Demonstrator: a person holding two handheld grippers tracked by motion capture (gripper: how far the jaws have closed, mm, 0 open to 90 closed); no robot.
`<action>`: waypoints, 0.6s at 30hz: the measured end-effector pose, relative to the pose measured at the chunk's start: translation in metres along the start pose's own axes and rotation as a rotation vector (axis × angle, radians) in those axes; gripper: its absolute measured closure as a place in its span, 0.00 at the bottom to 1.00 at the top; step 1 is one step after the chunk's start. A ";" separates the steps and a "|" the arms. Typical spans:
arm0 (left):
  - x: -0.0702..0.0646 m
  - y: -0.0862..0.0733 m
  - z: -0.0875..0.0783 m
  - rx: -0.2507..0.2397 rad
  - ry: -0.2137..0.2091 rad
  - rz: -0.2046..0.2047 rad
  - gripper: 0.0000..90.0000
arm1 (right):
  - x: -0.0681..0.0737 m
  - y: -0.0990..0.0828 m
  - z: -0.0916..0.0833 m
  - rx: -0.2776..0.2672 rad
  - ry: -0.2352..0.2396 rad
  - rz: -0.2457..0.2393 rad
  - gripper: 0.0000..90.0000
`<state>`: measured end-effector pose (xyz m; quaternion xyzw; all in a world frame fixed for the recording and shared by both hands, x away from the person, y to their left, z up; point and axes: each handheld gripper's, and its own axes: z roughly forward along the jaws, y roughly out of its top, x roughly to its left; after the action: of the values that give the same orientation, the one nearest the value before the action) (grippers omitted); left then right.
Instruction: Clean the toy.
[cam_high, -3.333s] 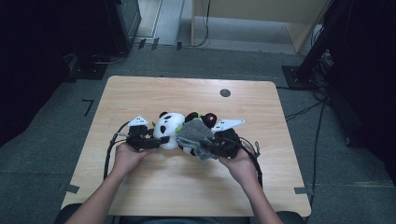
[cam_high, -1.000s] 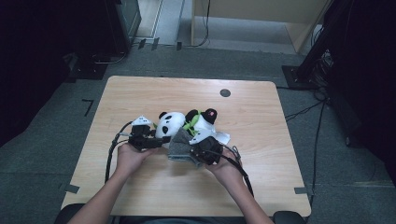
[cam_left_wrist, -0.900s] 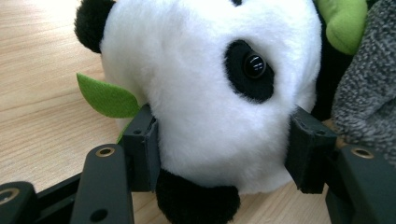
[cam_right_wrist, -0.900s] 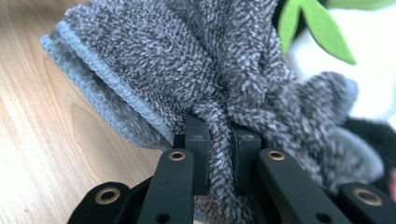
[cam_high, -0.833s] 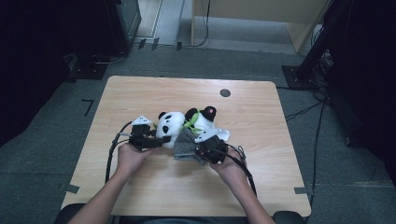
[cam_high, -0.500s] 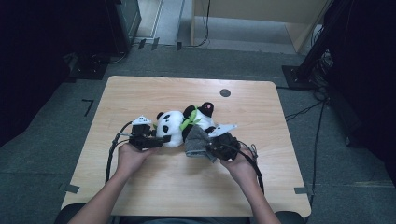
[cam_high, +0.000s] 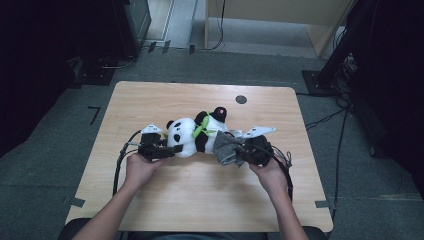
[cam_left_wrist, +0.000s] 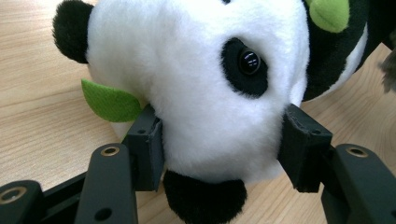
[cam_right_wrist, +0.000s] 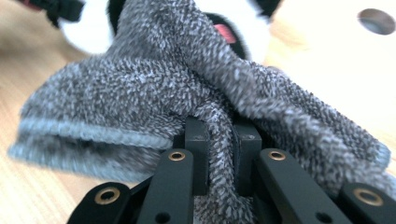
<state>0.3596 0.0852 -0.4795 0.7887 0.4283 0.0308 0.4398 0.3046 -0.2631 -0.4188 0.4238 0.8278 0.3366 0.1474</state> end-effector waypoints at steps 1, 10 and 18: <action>0.000 0.000 0.000 0.000 0.001 0.002 0.46 | -0.004 0.000 -0.004 -0.014 -0.009 0.010 0.91; -0.003 -0.001 0.000 0.007 0.032 0.035 0.46 | -0.004 0.015 -0.037 -0.154 0.003 0.065 0.90; -0.005 -0.002 -0.001 0.000 0.036 0.035 0.45 | 0.037 0.054 -0.021 -0.179 0.076 -0.016 0.90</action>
<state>0.3553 0.0828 -0.4790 0.7955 0.4223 0.0527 0.4314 0.3042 -0.2204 -0.3650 0.3892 0.8028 0.4241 0.1557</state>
